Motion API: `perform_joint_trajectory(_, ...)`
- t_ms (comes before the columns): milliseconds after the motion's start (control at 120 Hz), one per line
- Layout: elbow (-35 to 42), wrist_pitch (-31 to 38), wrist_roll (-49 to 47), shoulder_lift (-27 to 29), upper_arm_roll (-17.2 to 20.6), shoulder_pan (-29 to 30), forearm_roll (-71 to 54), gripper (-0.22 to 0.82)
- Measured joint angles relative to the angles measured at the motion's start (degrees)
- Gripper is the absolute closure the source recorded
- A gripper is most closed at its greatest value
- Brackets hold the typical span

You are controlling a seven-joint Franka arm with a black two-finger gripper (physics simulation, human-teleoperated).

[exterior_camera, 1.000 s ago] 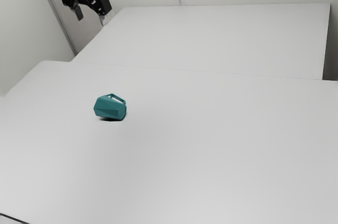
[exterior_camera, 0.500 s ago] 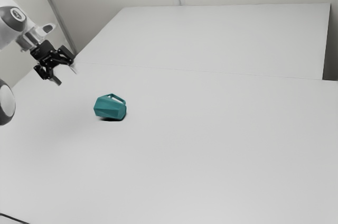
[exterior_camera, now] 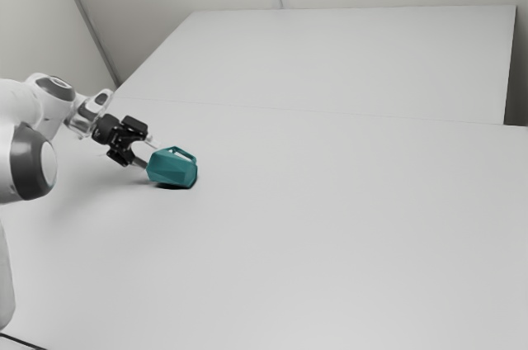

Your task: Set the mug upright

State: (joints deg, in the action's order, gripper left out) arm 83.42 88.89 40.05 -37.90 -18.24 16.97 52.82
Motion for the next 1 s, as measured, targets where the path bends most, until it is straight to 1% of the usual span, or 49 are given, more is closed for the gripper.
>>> perform_joint_trajectory(75, 0.2, 0.1, 1.8, 0.0, 0.2, -0.3, 2.1, 0.00)
perform_joint_trajectory(167, 3.8, 0.3, 3.7, -0.1, 0.5, -0.5, 5.1, 0.00)
perform_joint_trajectory(250, 4.7, 0.4, 5.2, 0.0, 0.7, -0.7, 7.3, 0.01)
perform_joint_trajectory(275, 4.6, 0.4, 5.6, 0.0, 0.7, -0.7, 7.8, 0.03)
perform_joint_trajectory(300, 4.6, 0.4, 6.0, 0.1, 0.7, -0.8, 8.2, 0.07)
perform_joint_trajectory(408, 4.5, 0.5, 7.5, 0.4, 0.7, -0.9, 9.3, 0.35)
perform_joint_trajectory(458, 4.5, 0.5, 8.1, 0.7, 0.6, -1.0, 9.5, 0.46)
perform_joint_trajectory(508, 4.6, 0.6, 8.6, 0.8, 0.6, -1.2, 9.7, 0.54)
perform_joint_trajectory(567, 4.6, 0.6, 9.2, 0.8, 0.6, -1.6, 9.9, 0.61)
perform_joint_trajectory(692, 4.6, 0.6, 10.2, 0.8, 0.6, -2.4, 10.2, 0.71)
perform_joint_trajectory(833, 4.5, 0.5, 10.9, 1.4, 0.7, -2.6, 10.3, 0.75)
perform_joint_trajectory(875, 4.5, 0.5, 11.0, 2.3, 0.8, -3.2, 10.3, 0.75)
perform_joint_trajectory(1000, 4.4, 0.8, 10.9, 7.6, 0.8, -6.3, 9.9, 0.77)
